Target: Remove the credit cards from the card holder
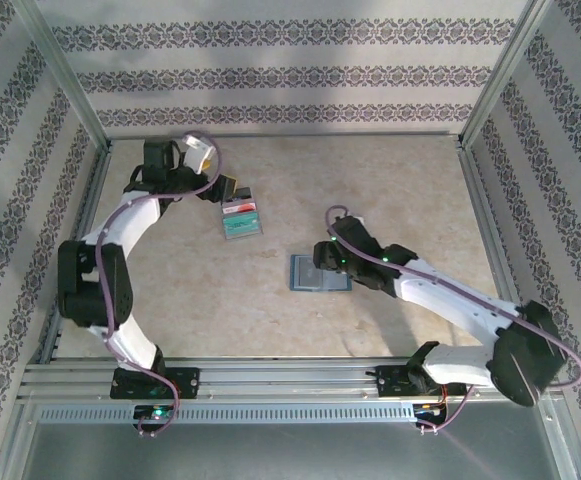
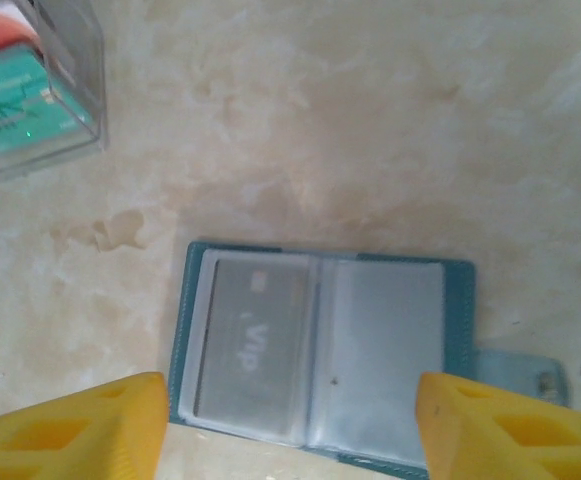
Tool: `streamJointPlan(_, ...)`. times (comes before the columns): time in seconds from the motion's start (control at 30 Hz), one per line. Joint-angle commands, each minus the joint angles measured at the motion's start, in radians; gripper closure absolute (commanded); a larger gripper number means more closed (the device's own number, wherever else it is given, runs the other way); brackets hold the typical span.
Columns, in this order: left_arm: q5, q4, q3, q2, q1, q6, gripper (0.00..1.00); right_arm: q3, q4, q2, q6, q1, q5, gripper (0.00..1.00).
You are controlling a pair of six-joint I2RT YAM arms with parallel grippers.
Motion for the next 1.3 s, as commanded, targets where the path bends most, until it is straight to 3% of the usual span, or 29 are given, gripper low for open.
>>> streamJointPlan(0.0, -0.191, 0.229, -0.114, -0.101, -0.008, -0.342, 0.01, 0.049, 0.004, 0.085, 0.031, 0.045, 0.008, 0.37)
streamJointPlan(0.17, -0.343, 0.312, -0.304, -0.236, -0.026, -0.543, 0.00, 0.105, 0.003, 0.264, 0.044, 0.087, -0.013, 0.41)
streamJointPlan(0.47, -0.480, 0.239, -0.441, -0.376, -0.067, -0.590, 0.00, 0.148, 0.008, 0.423, 0.041, 0.116, 0.005, 0.41)
streamJointPlan(0.67, -0.512, 0.242, -0.461, -0.378, -0.074, -0.606, 0.00, 0.143, 0.005, 0.460, 0.050, 0.116, 0.018, 0.41)
streamJointPlan(1.07, -0.516, 0.251, -0.454, -0.396, -0.086, -0.602, 0.00, 0.112, 0.029, 0.448, 0.044, 0.102, 0.003, 0.76)
streamJointPlan(1.27, -0.548, 0.235, -0.448, -0.440, -0.122, -0.556, 0.00, 0.113, 0.001, 0.388, 0.034, 0.102, 0.050, 0.77)
